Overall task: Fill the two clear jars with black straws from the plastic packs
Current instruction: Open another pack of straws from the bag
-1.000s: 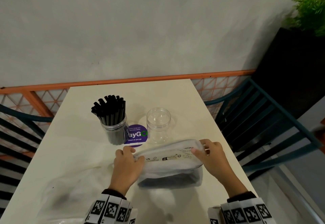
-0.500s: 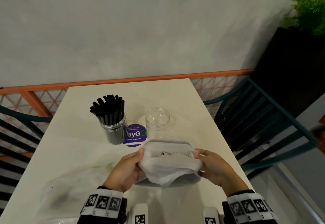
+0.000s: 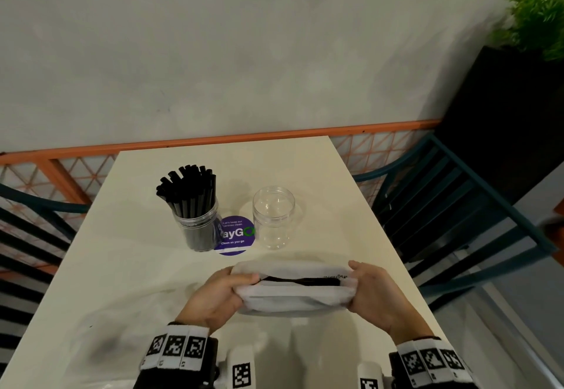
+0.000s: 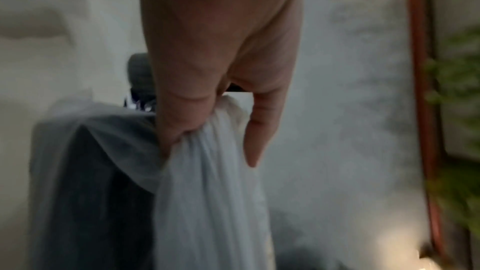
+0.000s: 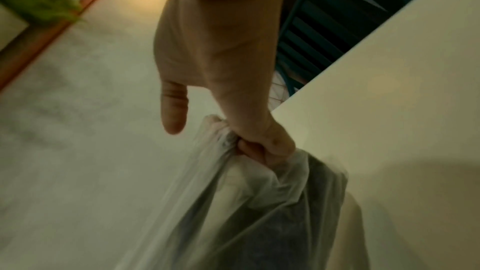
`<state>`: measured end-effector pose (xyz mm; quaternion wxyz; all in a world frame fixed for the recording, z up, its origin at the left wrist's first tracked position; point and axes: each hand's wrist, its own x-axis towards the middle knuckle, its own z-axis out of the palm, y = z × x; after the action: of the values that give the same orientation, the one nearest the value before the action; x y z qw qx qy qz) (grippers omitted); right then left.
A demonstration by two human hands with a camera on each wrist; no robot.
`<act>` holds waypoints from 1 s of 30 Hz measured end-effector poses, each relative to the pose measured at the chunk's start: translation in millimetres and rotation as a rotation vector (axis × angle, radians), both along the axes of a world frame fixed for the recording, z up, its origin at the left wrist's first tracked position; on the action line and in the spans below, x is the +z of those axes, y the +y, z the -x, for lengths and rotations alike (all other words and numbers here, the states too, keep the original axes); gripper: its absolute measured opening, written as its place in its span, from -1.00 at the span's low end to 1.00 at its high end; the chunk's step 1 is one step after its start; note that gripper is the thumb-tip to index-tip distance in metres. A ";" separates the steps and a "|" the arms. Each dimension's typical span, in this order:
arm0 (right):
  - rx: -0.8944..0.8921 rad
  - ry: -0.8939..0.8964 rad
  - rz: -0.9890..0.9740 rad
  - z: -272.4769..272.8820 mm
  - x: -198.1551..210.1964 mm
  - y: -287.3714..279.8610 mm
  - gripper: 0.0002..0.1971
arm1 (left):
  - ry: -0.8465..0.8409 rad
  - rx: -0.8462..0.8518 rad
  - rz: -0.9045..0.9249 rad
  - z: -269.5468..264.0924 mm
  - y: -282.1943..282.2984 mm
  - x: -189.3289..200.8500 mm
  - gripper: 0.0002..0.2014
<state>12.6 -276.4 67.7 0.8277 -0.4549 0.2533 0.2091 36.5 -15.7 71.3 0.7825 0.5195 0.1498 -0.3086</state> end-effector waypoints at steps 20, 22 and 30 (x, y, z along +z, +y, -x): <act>-0.022 -0.129 0.449 -0.2 -9.8 0.4 -0.87 | -0.318 0.104 -0.630 6.2 6.3 -20.1 -0.75; 0.005 -0.158 0.442 0.8 -10.7 2.0 -0.87 | -0.274 0.079 -0.556 7.5 3.4 -20.5 -0.69; 0.059 0.071 0.290 -0.4 -15.4 -14.1 -0.76 | 0.131 0.103 -0.159 4.1 14.8 -13.7 -0.83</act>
<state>13.0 -290.5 52.3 0.7373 -0.5693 0.2965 0.2107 32.4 -0.9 57.5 0.7422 0.5505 0.2510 -0.2884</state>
